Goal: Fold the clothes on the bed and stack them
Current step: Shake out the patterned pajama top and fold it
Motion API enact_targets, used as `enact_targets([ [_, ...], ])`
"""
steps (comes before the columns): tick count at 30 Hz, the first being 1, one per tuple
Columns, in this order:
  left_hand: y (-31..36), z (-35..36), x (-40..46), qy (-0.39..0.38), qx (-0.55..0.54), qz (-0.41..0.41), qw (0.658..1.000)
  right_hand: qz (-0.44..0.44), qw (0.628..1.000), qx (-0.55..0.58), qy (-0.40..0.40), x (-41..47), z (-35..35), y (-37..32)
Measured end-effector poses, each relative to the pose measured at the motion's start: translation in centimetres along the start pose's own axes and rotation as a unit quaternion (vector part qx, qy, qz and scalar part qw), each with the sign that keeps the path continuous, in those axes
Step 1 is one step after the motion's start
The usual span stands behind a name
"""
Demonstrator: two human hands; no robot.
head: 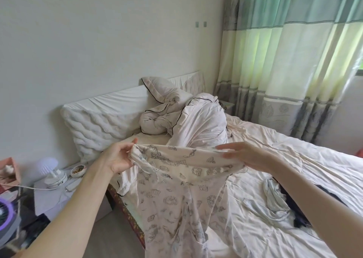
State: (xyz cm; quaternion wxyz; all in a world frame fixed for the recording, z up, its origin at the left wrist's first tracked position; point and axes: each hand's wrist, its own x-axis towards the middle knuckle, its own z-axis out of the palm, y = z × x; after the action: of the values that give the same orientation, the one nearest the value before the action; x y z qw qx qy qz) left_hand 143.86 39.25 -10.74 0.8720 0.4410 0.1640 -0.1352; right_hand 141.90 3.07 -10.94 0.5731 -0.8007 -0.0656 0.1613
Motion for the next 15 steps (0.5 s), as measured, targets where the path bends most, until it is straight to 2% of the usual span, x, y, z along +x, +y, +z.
enact_targets([
  [2, 0.5, 0.5, -1.0, -0.060, 0.061, -0.004, 0.996, -0.027, 0.970, -0.241, 0.033, 0.1, 0.6, -0.4],
  [4, 1.0, 0.7, -1.3, -0.118, 0.159, -0.009, 0.980, -0.035, 0.933, -0.356, 0.036, 0.9, 0.7, -0.2],
  [6, 1.2, 1.0, -1.6, -0.126, 0.277, 0.016, 0.953, -0.040, 0.932, -0.354, 0.069, 1.4, 0.3, -0.4],
  [8, 1.2, 1.4, -2.0, -0.099, 0.406, 0.070, 0.906, -0.046, 0.943, -0.315, 0.100, 1.7, -0.6, -1.0],
  [10, 1.3, 1.5, -1.8, -0.064, 0.548, 0.150, 0.820, -0.039, 0.963, -0.237, 0.125, 2.0, -1.4, -1.6],
  [12, 1.4, 1.9, -1.9, -0.021, 0.635, 0.222, 0.739, -0.035, 0.970, -0.198, 0.136, 2.2, -2.0, -2.3],
  [13, 1.5, 2.1, -1.9, -0.005, 0.648, 0.243, 0.722, -0.041, 0.972, -0.186, 0.136, 2.1, -2.1, -2.7],
  [15, 1.9, 2.4, -1.7, 0.007, 0.634, 0.272, 0.723, -0.065, 0.978, -0.148, 0.136, 1.9, -2.4, -3.5],
])
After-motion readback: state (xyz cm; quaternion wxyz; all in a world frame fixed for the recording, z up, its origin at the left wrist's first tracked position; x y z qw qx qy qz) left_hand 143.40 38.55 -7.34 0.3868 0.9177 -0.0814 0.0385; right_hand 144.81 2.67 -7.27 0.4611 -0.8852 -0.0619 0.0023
